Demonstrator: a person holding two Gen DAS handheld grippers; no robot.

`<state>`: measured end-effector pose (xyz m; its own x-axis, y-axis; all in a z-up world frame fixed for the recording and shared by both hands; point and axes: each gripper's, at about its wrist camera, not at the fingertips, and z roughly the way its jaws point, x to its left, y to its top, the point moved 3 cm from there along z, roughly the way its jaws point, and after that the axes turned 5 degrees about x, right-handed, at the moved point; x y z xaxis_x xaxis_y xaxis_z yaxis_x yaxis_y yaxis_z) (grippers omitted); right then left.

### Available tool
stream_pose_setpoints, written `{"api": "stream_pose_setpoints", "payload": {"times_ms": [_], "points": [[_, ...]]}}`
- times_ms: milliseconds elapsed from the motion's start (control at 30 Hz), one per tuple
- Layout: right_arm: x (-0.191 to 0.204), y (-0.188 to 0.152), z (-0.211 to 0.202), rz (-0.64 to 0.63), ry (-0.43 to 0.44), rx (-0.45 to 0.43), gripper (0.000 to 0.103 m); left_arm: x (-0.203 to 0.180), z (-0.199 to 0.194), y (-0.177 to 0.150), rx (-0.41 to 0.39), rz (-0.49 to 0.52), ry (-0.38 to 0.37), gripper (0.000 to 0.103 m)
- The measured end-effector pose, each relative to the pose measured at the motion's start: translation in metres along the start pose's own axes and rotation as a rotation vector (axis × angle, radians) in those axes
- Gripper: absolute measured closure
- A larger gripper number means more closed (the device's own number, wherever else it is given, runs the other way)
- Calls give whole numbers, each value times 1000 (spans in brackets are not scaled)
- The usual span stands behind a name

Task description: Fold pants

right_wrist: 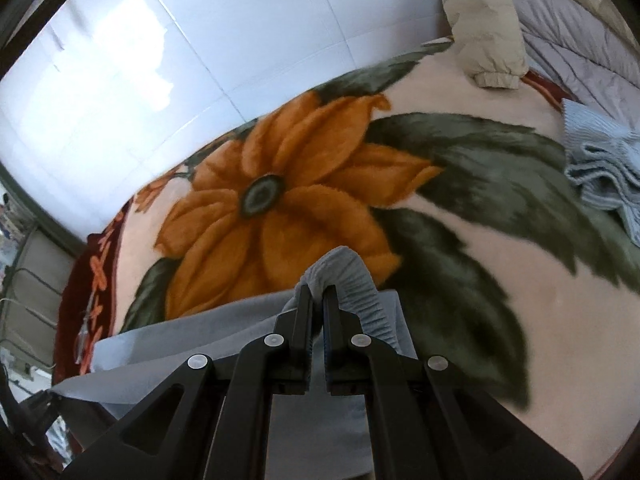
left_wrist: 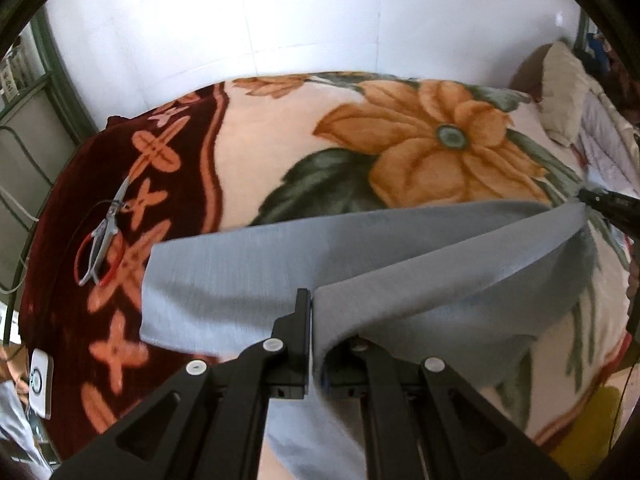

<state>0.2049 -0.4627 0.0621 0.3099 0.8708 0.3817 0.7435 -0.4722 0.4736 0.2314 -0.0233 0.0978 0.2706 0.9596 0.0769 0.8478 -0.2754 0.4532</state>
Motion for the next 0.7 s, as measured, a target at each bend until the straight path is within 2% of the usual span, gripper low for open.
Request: {"api": "stream_pose_setpoints", "payload": {"times_ms": [200,300,400,467,533,567,633,700], "points": [[-3,3,42,-16,-54,40,98,4,69,25,78,-16,12,99],[-8,1,56,-14,-72,54,98,7,98,28,118,-47,5,94],[-10,-2,66,-13,-74,67,93,8,114,28,127,-49,13,83],[-10,-4,70,-28,-82,72,92,8,118,26,119,-35,28,63],[-8,-4,71,-47,-87,70,88,9,117,24,105,-26,48,48],[-6,-3,71,-56,-84,71,83,10,116,23,103,-24,44,43],[-2,-3,68,-71,-77,65,73,12,114,20,107,-22,39,40],[4,-2,61,-95,-102,43,58,15,108,18,107,-23,36,39]]}}
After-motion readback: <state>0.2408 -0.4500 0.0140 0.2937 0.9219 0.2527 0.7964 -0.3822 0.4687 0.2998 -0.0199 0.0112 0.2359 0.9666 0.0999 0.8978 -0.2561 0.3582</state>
